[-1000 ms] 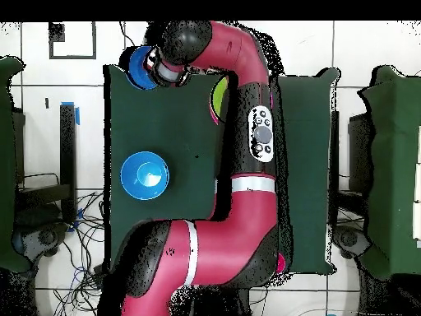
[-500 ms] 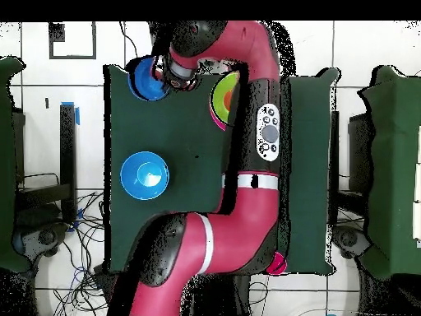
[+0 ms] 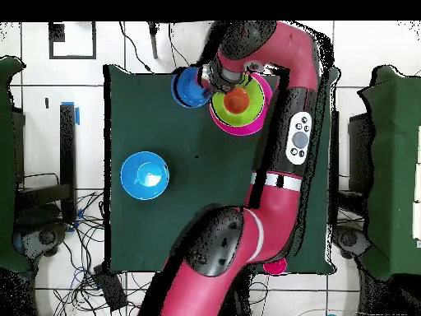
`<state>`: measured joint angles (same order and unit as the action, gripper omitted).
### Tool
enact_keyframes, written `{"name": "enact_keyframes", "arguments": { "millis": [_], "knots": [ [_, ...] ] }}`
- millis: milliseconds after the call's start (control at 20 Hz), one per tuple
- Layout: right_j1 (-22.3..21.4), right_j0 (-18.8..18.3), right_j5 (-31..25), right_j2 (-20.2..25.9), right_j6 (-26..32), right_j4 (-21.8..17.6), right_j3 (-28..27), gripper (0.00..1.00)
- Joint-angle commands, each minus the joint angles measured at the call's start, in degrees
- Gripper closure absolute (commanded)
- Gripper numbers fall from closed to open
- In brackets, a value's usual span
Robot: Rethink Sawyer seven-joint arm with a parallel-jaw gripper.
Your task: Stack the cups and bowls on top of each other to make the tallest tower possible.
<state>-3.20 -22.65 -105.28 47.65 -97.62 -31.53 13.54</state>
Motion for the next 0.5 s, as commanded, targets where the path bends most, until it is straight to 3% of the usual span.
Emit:
{"name": "enact_keyframes", "arguments": {
  "millis": [50, 250, 500],
  "knots": [
    [1.15, -3.06, -9.51, 20.27, 20.30, -15.22, -1.39, 1.00],
    [2.06, -4.96, -12.83, 27.75, 17.73, -16.54, -0.73, 1.00],
    [3.37, -5.79, -17.09, 33.63, 8.73, -12.70, 0.56, 1.00]
  ]
}}
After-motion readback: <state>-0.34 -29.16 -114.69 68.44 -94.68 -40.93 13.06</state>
